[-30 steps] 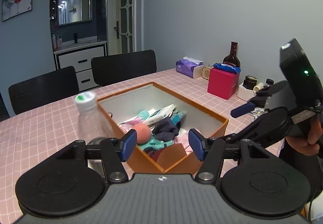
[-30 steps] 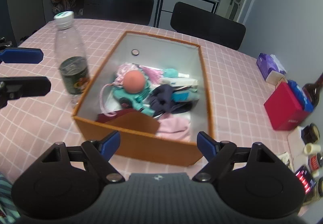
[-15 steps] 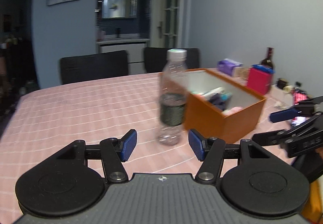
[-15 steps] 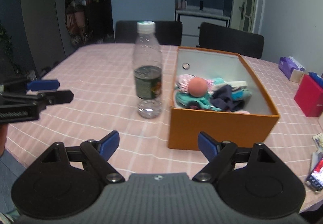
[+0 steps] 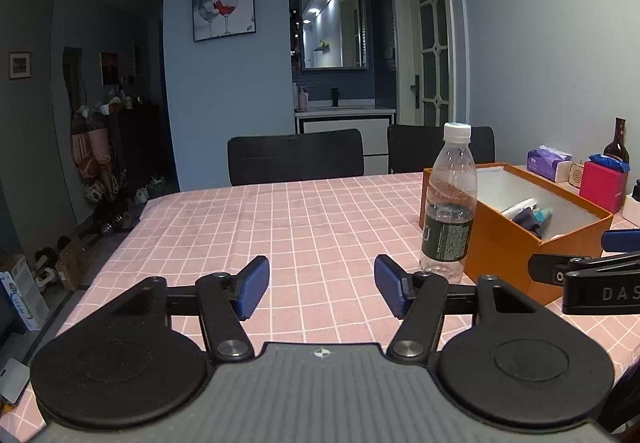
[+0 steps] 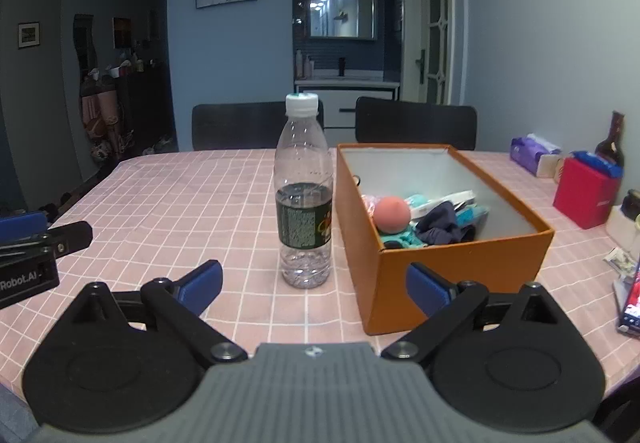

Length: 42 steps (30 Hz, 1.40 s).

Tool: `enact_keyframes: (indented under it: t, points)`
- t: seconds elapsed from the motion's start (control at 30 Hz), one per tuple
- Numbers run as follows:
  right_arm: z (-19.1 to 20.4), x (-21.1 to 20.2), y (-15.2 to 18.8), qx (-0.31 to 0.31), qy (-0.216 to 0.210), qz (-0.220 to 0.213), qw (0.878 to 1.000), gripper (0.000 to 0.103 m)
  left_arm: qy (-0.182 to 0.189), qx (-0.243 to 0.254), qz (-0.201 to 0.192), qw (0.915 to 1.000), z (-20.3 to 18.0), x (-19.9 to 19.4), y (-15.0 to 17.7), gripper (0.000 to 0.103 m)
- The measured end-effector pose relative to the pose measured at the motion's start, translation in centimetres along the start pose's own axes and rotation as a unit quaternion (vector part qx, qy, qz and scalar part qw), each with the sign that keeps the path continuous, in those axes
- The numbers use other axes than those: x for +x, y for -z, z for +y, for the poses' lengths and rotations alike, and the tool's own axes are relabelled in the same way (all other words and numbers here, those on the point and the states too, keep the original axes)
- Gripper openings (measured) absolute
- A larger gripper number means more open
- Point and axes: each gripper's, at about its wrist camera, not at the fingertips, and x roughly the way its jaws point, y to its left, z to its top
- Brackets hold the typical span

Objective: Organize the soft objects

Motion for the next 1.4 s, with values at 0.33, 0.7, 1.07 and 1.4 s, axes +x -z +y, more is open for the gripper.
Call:
enact_keyframes:
  t: [0.33,0.7,1.07,1.4]
  points:
    - [-0.6,-2.6,1.3,0.016,0.057,-0.027,0.998,0.099,-0.003,-0.016,-0.011,0.9998,-0.2,-2.3,0.9,0.088]
    - [-0.9,-2.9,3.7,0.025,0.063,-0.006,0.998,0.099,-0.008,-0.022,0.016,0.9996,-0.6,-1.9,3.5,0.088]
    - [-1.2,-2.9,3.8,0.031,0.059,-0.007,0.998,0.099,0.003,-0.011,0.025,0.9996,-1.3,-2.1,3.7,0.088]
    - [-1.2,-2.9,3.9,0.029,0.058,-0.006,0.998,0.099,0.006,-0.009,0.027,0.9996,-1.4,-2.0,3.7,0.088]
